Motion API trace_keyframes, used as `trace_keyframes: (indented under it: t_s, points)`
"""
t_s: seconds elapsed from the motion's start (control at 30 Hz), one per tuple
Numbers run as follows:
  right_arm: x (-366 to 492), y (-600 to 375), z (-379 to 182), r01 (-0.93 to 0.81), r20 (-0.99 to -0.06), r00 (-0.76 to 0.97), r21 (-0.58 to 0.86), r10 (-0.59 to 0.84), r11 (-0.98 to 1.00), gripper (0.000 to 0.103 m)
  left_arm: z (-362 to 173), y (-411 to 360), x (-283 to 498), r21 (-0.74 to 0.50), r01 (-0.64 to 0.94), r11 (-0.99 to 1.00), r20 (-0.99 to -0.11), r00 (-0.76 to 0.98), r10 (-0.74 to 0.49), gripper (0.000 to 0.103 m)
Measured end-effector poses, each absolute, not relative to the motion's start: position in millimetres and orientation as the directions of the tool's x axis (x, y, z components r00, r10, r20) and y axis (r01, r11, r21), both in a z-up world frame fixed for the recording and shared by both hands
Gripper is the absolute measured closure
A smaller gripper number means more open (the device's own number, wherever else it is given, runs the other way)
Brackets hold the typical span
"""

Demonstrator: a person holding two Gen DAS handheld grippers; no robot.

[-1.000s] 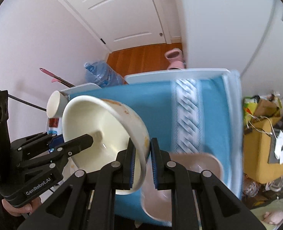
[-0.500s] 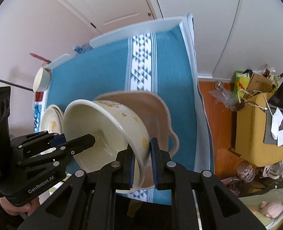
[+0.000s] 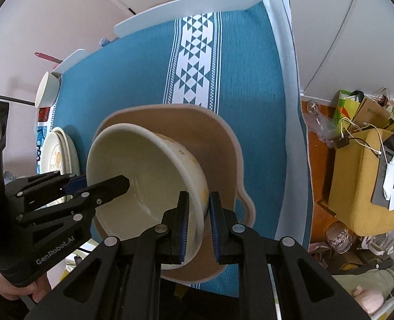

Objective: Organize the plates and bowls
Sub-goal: 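Carry the cream bowl over the beige basin and lower it inside, then open both grippers to release the cream bowl in the basin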

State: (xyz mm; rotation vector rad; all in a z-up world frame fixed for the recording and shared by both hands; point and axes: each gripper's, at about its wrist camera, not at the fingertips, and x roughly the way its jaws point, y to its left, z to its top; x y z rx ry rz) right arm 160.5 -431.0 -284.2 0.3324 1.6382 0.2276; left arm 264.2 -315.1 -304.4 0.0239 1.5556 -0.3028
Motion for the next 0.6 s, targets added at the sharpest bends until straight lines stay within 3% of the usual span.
trace_keyframes:
  t_s: [0.23, 0.5, 0.6]
  points:
    - [161.5, -421.8, -290.9, 0.068, -0.944, -0.1, 0.309, 0.315, 0.949, 0.089, -306.6, -322.3, 260.8, -0.113, 0.25, 0.962, -0.993, 0.016, -0.121, 0.088]
    - [160.0, -418.6, -288.6, 0.078, -0.944, -0.129, 0.296, 0.304, 0.952, 0.089, -305.6, -321.7, 259.6, -0.15, 0.247, 0.957, -0.988, -0.01, -0.152, 0.077]
    - [161.6, -423.1, -285.8, 0.105, -0.935, -0.11, 0.325, 0.336, 0.94, 0.084, -301.7, -322.0, 261.3, -0.167, 0.245, 0.955, -0.985, -0.011, -0.17, 0.067]
